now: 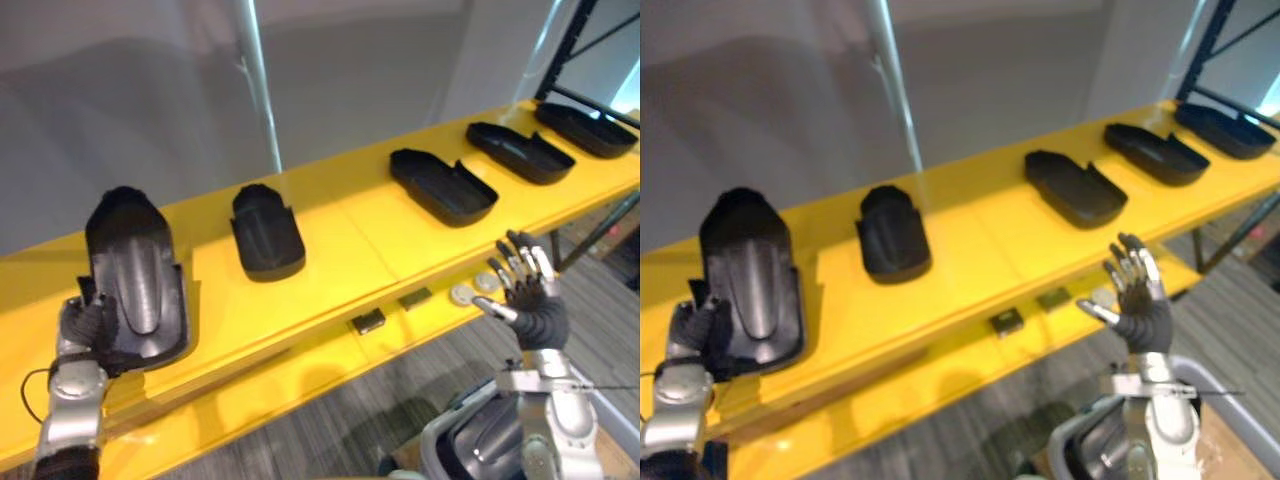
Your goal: Walk over and take plastic housings, then place them on the shelf
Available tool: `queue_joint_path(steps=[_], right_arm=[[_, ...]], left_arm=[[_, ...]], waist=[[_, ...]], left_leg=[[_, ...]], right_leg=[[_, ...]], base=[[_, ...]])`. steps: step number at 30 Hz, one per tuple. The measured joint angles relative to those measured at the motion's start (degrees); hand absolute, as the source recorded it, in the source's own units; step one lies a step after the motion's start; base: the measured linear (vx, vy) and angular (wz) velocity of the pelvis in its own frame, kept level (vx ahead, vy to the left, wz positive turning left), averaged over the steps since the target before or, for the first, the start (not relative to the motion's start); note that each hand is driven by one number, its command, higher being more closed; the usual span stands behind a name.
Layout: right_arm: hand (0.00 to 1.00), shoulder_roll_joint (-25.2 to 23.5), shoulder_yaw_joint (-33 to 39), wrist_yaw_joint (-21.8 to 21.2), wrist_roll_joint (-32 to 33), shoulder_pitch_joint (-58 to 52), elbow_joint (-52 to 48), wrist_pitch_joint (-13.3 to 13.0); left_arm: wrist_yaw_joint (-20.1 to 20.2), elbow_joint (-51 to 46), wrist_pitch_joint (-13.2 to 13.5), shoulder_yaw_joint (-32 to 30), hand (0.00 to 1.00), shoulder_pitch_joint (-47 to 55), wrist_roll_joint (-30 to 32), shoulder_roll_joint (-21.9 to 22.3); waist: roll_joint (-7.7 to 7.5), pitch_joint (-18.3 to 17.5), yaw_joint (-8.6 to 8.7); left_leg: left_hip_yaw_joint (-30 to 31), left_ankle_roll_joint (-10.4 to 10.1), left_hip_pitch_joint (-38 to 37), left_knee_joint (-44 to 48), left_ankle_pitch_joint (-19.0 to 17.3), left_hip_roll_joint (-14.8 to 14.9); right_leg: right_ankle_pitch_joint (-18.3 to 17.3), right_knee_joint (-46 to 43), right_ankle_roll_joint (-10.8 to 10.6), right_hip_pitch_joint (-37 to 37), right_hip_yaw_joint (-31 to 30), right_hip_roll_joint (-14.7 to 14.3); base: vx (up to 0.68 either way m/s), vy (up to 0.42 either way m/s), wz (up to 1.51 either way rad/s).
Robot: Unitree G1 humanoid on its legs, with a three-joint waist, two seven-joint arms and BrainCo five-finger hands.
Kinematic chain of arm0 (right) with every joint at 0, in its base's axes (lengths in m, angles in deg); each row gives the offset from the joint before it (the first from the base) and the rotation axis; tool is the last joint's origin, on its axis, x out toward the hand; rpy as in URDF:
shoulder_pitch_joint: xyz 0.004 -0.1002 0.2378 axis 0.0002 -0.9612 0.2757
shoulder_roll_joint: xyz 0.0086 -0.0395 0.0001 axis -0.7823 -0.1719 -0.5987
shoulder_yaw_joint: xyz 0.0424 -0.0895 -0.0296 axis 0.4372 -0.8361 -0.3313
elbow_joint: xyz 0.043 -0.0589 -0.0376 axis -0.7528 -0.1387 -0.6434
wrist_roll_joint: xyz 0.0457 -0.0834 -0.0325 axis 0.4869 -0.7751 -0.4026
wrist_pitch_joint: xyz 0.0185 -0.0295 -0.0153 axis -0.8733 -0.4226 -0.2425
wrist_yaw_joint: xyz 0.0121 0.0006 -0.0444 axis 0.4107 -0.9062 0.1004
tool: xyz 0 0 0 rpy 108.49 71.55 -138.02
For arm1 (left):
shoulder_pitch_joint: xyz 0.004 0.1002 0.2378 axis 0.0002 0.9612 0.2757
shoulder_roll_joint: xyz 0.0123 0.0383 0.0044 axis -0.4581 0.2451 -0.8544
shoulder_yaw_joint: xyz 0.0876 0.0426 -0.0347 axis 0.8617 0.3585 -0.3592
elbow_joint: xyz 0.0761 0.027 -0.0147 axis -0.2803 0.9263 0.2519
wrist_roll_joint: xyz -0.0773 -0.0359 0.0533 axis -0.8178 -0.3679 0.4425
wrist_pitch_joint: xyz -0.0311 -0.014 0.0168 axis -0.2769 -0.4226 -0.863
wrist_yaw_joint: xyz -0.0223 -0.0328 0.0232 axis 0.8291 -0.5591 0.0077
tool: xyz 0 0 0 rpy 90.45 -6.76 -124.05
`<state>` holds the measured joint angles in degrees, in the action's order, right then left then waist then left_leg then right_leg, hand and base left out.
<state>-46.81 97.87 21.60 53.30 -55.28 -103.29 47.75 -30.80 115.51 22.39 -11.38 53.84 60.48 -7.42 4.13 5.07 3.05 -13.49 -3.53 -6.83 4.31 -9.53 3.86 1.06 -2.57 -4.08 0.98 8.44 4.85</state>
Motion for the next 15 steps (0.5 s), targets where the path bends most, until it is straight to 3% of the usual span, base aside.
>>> queue_joint_path(steps=[4, 7, 13, 15], right_arm=[[0.0, 0.77, -1.67, -0.46, 0.0, 0.07, 0.08, 1.07], [0.0, 0.78, -2.99, -0.45, -0.02, -0.12, 0.16, 1.69], [0.0, 0.79, -6.27, -0.33, -0.05, -0.43, 0.35, 3.61], [0.0, 0.79, -6.91, -0.31, -0.06, -0.36, 0.35, 3.72]], left_arm=[[3.7, 10.69, -4.46, 1.38, 1.0, -6.79, 0.34, -5.43], [5.7, 16.19, -6.0, 3.83, 1.0, -10.63, 0.71, -7.61], [9.8, 21.16, -9.79, 5.0, 1.0, -13.37, 0.76, -9.64], [9.83, 22.52, -9.89, 5.09, 1.0, -13.86, 0.59, -9.76]], waist=[[0.18, 1.0, 0.89], [-0.13, 1.18, 1.19], [-0.45, 1.69, 1.07], [-0.48, 2.55, 1.09]], left_leg=[[-1.28, -0.01, 0.21, 0.01, 0.05, 0.04], [-1.4, -0.01, 0.47, 0.1, 0.06, 0.02], [-2.46, -0.01, 0.11, 0.23, 0.06, -0.03], [-2.61, -0.01, 0.26, 0.33, 0.06, -0.07]], right_leg=[[0.28, -0.22, 0.13, 0.82, -0.99, -0.15], [0.37, -0.35, 0.18, 1.21, -1.33, -0.17], [0.25, -1.06, 0.36, 1.55, -2.25, -0.17], [0.13, -1.78, 0.52, 2.03, -2.44, -0.11]], base=[[-0.02, 0.0, -0.13], [-0.01, 0.001, -0.04], [-0.01, 0.008, -0.06], [-0.03, 0.008, -0.04]])
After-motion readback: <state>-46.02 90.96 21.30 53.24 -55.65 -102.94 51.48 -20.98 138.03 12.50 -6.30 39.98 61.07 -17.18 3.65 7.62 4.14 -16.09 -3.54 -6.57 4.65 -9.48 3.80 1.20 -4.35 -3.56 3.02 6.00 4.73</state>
